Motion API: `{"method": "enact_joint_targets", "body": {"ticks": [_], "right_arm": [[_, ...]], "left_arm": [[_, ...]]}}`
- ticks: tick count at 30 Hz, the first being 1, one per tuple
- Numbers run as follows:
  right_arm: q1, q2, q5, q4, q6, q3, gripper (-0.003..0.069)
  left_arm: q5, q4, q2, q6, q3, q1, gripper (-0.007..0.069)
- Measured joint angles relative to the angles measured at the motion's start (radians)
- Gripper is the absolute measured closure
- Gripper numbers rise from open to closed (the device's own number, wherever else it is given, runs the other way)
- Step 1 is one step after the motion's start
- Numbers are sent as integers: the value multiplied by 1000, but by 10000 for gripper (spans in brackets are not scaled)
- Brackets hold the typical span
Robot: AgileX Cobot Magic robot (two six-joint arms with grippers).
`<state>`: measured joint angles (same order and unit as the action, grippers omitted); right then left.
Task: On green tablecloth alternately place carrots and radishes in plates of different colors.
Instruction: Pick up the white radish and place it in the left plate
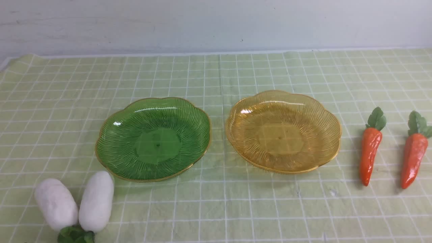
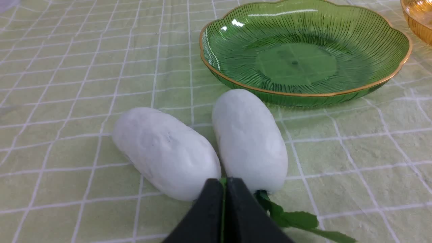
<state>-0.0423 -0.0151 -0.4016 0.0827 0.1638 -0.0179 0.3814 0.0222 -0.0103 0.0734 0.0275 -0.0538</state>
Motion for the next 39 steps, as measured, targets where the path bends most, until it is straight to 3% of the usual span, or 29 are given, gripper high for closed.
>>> {"method": "enact_joint_targets", "body": {"ticks": [14,19,21,23,29,32,36,39], "right_arm": [[0,0,0,0,0,0,673],[0,0,0,0,0,0,673],[0,0,0,0,0,0,673],[0,0,0,0,0,0,673],[0,0,0,0,0,0,673],[0,0,0,0,0,0,673],[0,0,6,10,0,-1,673],[0,0,49,91,-18,-8,673]], "left_arm": [[-8,33,0,-11,0,0,632],[-149,341,0,-102,1,0,632],[-182,385,0,-111,1,0,632],[-345,536,0,-122,1,0,632],[-627,700,0,-125,-25,0,632],[-588,679,0,-99,-126,0,632],[-292,600,150,17,-413,0,632],[-41,554,331,52,-580,0,632]]}}
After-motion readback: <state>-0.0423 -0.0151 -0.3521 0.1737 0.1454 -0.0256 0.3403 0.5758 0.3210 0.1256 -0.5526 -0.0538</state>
